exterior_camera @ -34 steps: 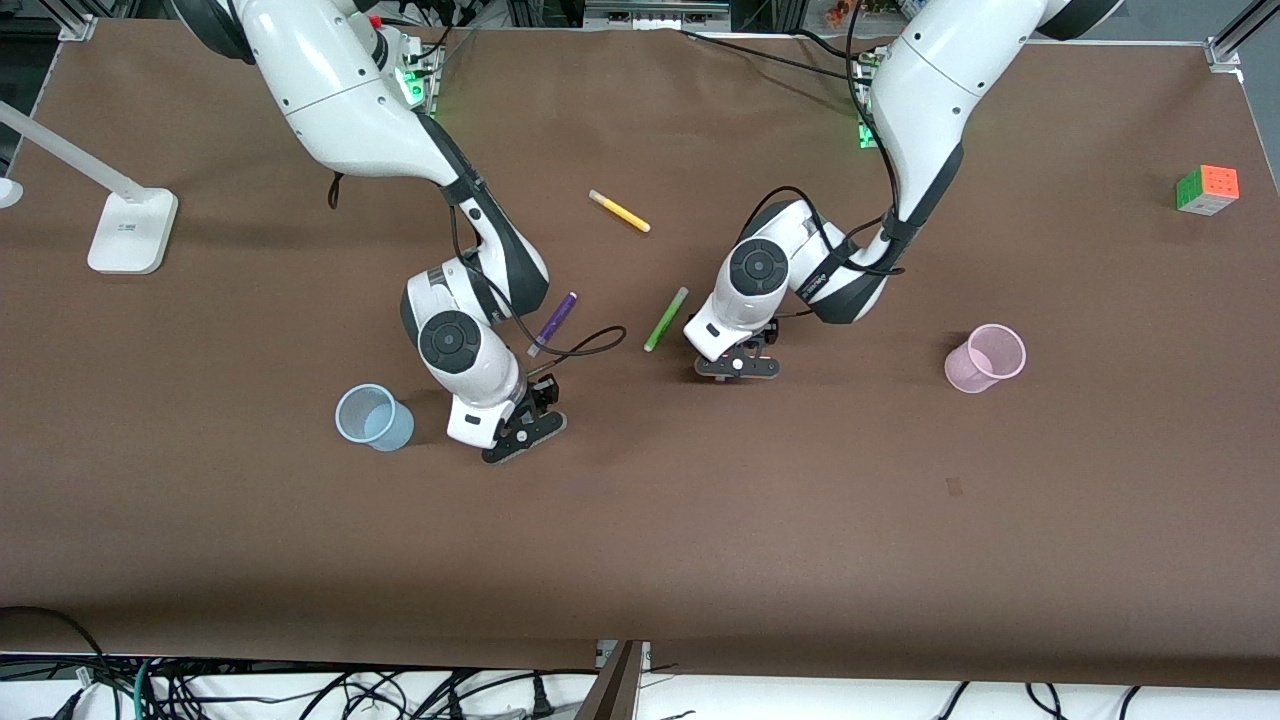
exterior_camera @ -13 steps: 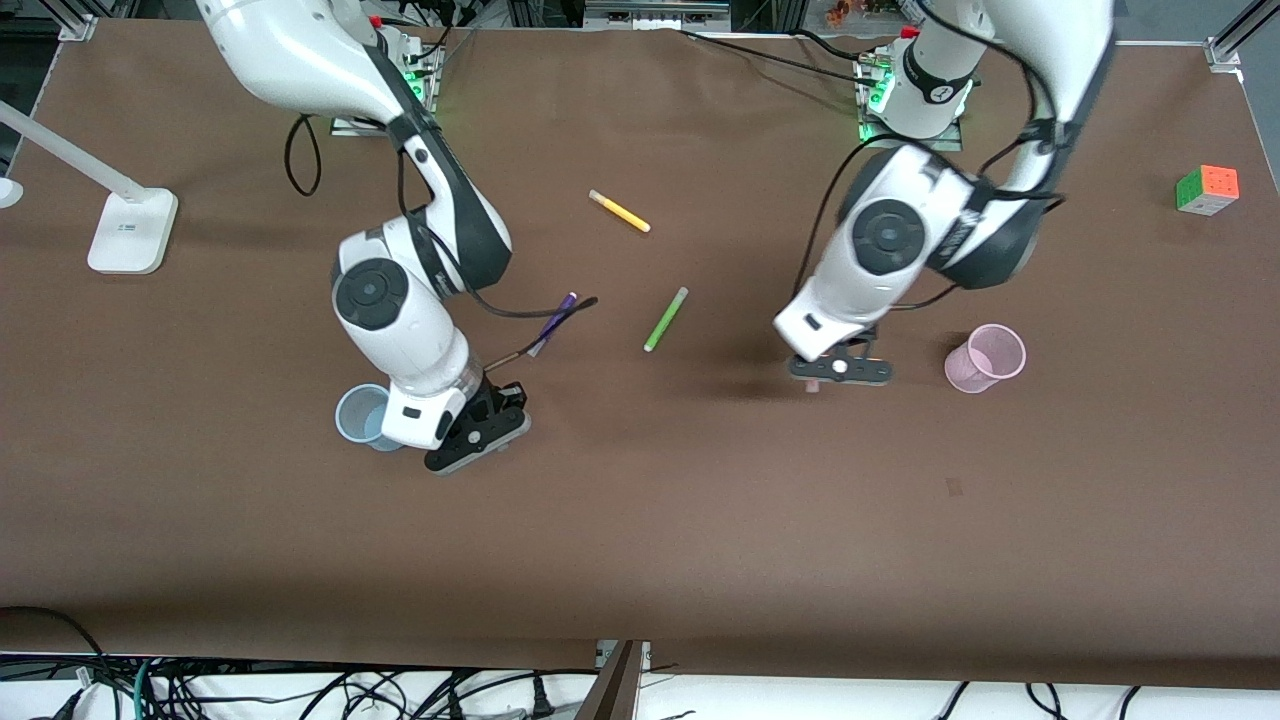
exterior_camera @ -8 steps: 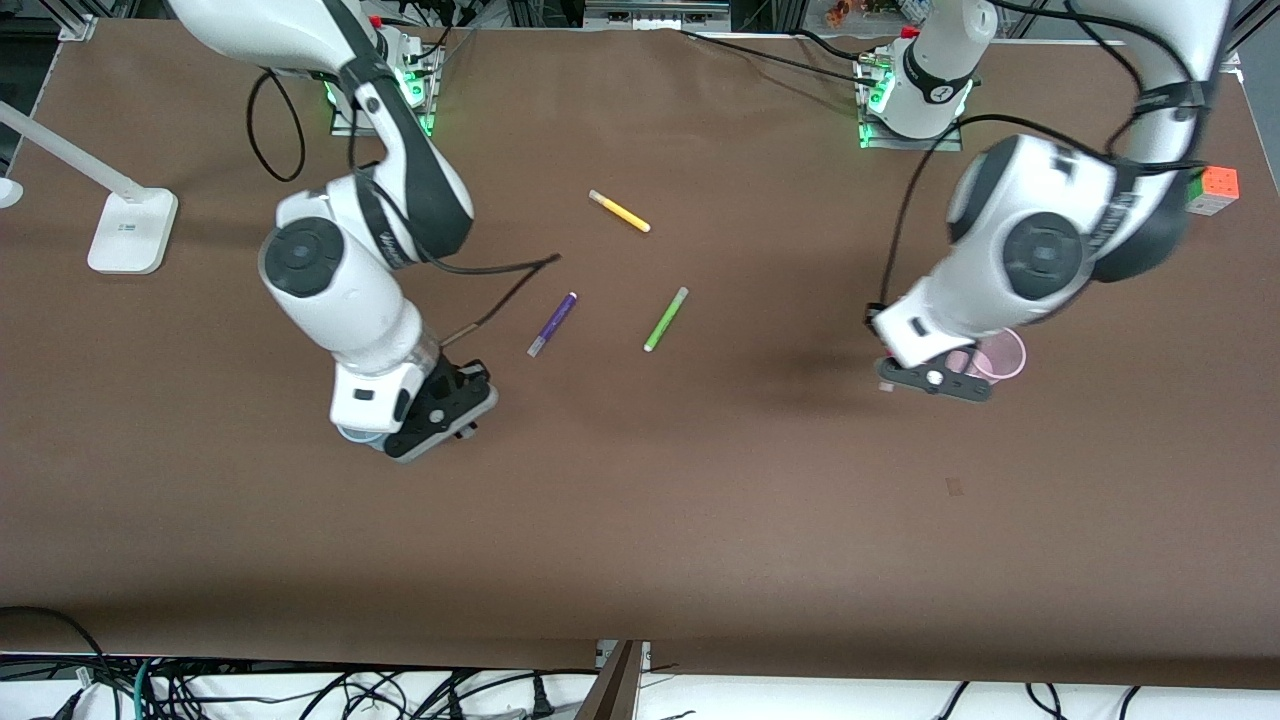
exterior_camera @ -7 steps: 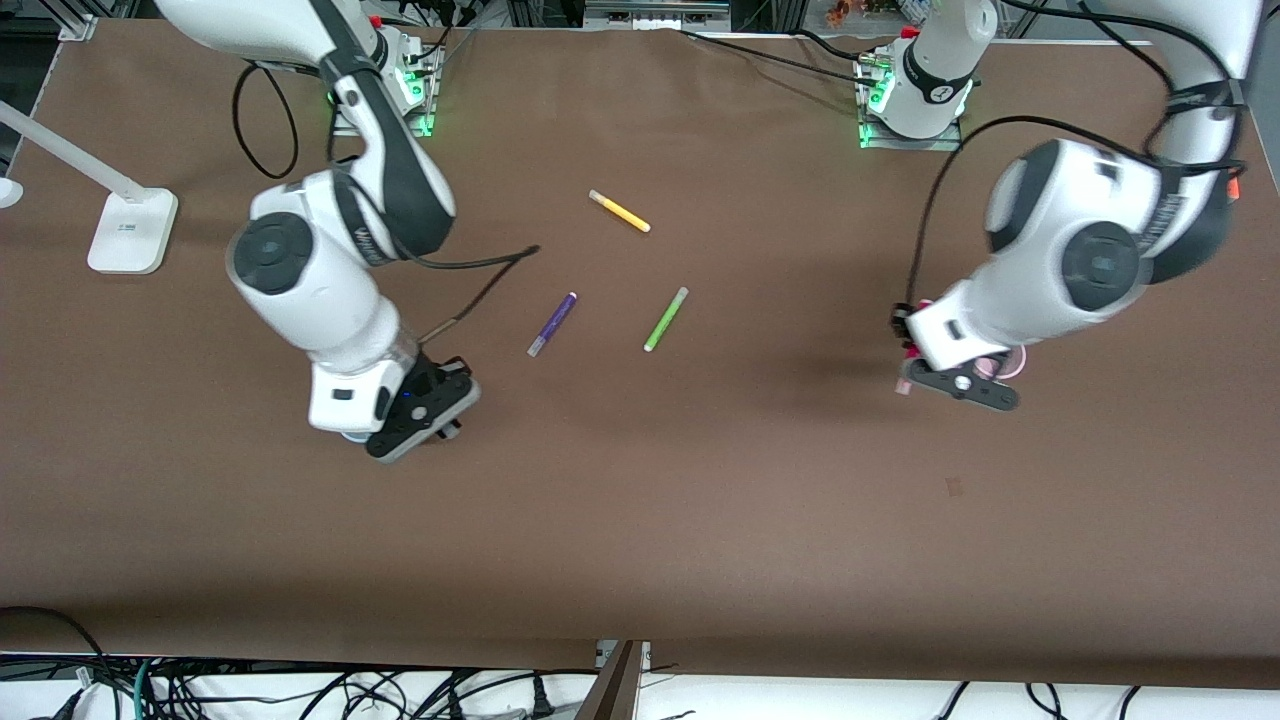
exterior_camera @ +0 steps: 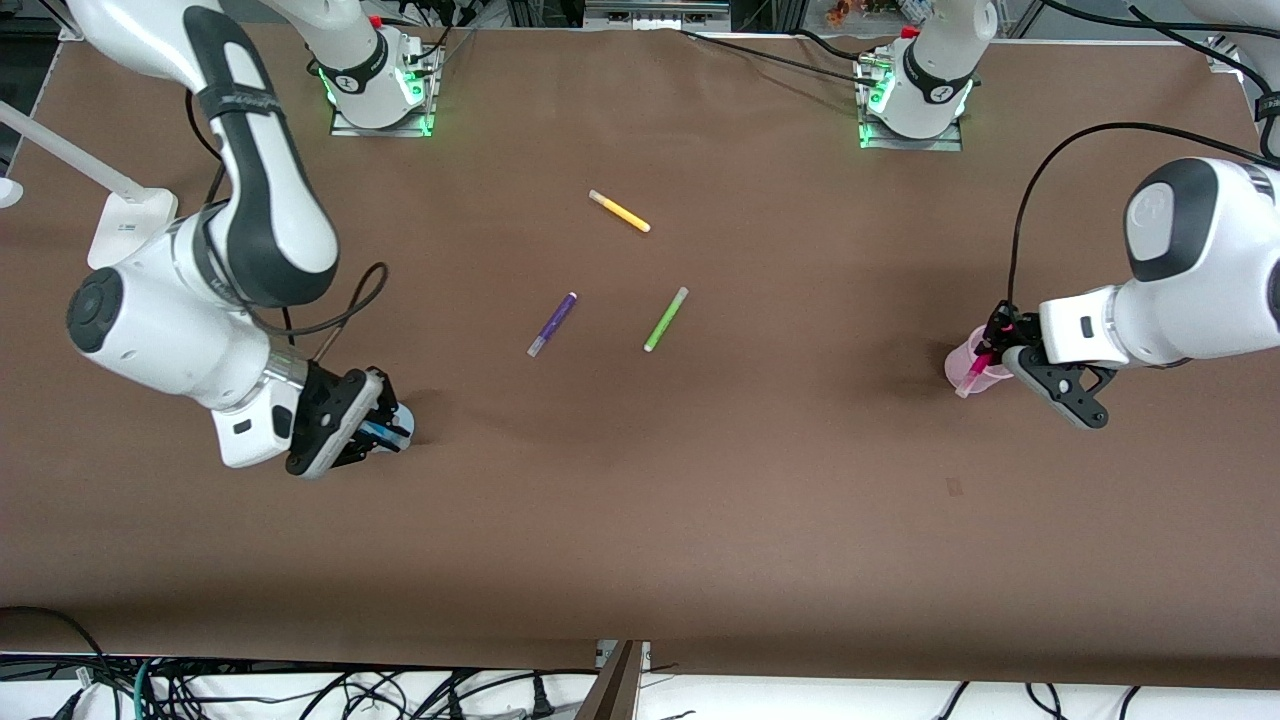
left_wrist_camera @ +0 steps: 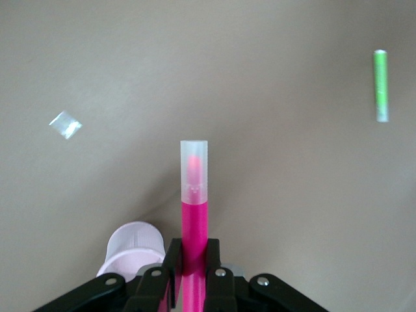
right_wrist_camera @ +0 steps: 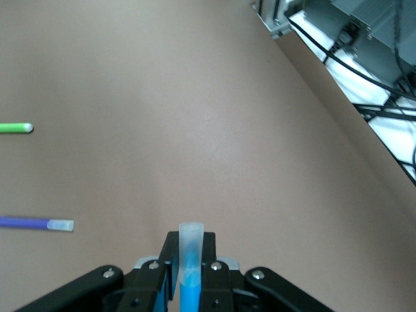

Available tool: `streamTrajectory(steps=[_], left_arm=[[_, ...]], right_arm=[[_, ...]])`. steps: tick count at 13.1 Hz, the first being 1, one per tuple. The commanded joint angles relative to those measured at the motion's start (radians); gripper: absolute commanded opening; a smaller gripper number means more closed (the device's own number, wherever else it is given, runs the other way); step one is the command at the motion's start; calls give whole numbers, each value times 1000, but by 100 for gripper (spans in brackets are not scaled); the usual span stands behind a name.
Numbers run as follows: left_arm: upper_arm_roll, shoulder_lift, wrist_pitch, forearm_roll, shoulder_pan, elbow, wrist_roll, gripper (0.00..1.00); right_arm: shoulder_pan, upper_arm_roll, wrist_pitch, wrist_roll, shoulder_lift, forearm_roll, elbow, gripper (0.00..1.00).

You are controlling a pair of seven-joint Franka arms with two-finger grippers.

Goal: Place pink and blue markers in matching cups
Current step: 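Carry the pink marker to the pink cup while the right gripper carries the blue marker, then lower the markers into the cups and open both grippers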

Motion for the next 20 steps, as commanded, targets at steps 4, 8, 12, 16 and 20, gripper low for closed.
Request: streamTrajectory(steps=[4,8,12,16,20], left_arm=[[-14,22,67,-330,204,-138,674,0],[-13,144,70,-483,289,-162,977,0],[-13,217,70,-576,319,-185,1101,0],[-11,220,67,-577,345,-185,1102,0],[-8,221,67,-577,356,-178,1117,100]], right_arm=[[-101,11,-118,-420,47,345,-35,8],[-180,11,-261,-530,47,388,-55,8],[-217,13,-327,-655,64,454,-55,8],[-227,14,-350,-733,96,511,-51,8],[-227,14,-341,-744,115,531,-48,8]])
